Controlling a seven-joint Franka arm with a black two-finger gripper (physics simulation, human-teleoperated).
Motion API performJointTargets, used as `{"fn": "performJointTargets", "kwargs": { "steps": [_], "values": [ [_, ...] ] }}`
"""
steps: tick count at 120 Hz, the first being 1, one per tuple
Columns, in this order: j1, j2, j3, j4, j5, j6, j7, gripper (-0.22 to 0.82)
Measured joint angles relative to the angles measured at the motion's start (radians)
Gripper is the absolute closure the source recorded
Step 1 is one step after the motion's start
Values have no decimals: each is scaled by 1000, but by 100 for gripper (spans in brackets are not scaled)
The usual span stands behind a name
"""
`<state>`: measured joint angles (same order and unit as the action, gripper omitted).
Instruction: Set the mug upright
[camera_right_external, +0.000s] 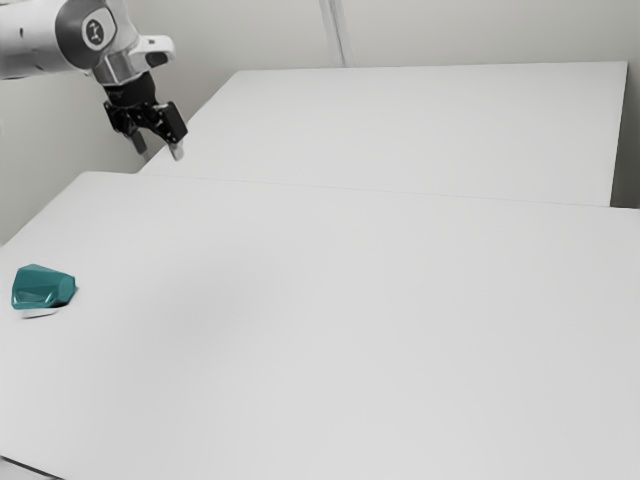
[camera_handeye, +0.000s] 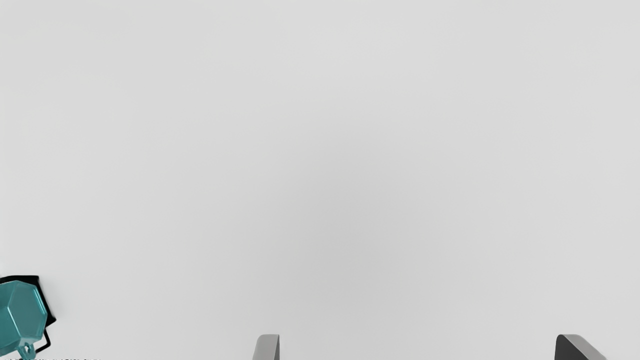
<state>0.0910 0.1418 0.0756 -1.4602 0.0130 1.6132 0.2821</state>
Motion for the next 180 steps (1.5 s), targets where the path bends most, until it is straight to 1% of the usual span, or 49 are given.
{"fn": "performJointTargets", "kwargs": {
  "steps": [13,21,25,33,39,45,53,59,68,82,93,97,108,115,120,133,159,172,180],
  "values": [
    [5,-6,27,-22,2,13,3,0],
    [0,-9,67,-35,-14,22,3,0],
    [-1,-21,93,-62,-27,34,4,0],
    [7,-81,131,-171,-44,77,4,0],
    [28,-120,149,-245,-57,115,4,0],
    [68,-148,155,-307,-82,155,6,0],
    [134,-217,158,-436,-124,232,14,0],
    [232,-255,159,-504,-164,290,30,0],
    [391,-263,159,-537,-263,354,74,0],
    [573,-210,155,-548,-453,395,197,0],
    [692,-171,146,-550,-540,401,316,0],
    [751,-157,123,-550,-563,395,361,0],
    [945,-92,23,-544,-611,381,491,0],
    [1025,-42,-19,-532,-644,374,579,0],
    [1041,-4,-32,-514,-660,371,640,0],
    [1038,86,-53,-451,-683,367,787,0],
    [1038,145,-72,-429,-710,409,1016,0],
    [1041,246,-73,-312,-731,424,1104,0],
    [1057,303,-83,-263,-756,430,1154,0]
  ]
}}
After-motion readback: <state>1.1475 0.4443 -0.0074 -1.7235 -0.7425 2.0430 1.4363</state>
